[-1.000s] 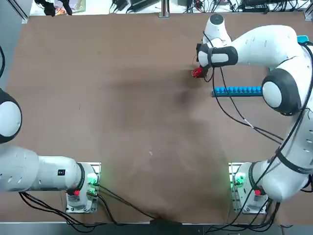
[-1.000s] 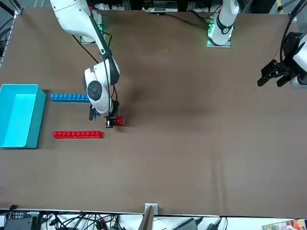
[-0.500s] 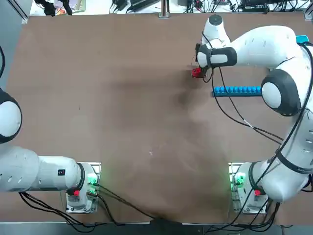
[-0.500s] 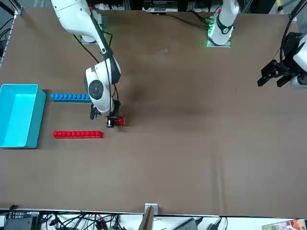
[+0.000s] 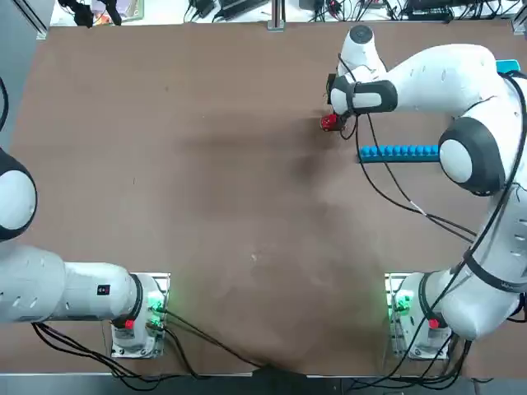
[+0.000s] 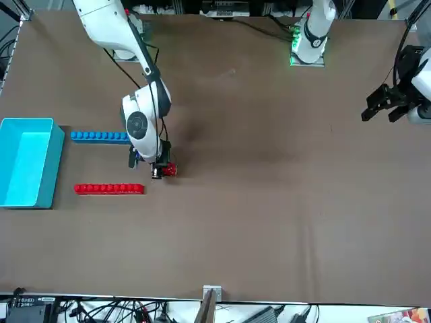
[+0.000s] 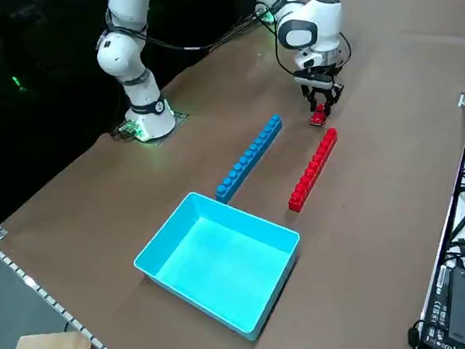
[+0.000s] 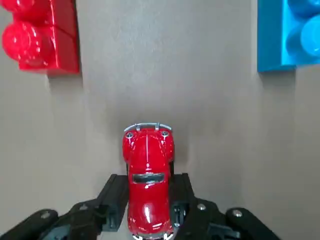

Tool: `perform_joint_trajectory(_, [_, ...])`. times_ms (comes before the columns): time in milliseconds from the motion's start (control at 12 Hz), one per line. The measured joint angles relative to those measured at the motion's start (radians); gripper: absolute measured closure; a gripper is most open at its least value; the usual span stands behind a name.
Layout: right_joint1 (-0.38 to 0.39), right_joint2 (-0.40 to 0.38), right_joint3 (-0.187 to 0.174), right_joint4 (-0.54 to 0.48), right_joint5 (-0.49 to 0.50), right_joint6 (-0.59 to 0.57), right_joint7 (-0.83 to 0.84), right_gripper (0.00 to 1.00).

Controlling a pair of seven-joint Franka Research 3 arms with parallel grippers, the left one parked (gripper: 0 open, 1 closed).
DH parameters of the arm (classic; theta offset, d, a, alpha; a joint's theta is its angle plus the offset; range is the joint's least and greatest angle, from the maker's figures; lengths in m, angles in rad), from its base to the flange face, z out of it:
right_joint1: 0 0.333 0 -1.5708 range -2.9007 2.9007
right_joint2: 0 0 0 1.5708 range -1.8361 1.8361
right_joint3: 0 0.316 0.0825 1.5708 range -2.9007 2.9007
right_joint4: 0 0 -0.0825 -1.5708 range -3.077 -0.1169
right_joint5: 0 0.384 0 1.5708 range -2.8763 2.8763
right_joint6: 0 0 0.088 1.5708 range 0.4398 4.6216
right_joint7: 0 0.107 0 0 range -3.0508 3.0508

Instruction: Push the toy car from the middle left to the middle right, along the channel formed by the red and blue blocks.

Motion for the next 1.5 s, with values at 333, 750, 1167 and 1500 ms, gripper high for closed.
perform_joint_trajectory(333, [0.023, 0.016, 0.0, 0.024, 0.001, 0.0, 0.006, 0.52])
perform_joint_trajectory(750, [0.048, 0.036, 0.002, 0.057, 0.003, -0.004, 0.041, 0.52])
perform_joint_trajectory(1167, [0.082, 0.067, 0.005, 0.108, 0.004, -0.01, 0.099, 0.52])
perform_joint_trajectory(1500, [0.098, 0.08, 0.005, 0.128, 0.004, -0.01, 0.118, 0.52])
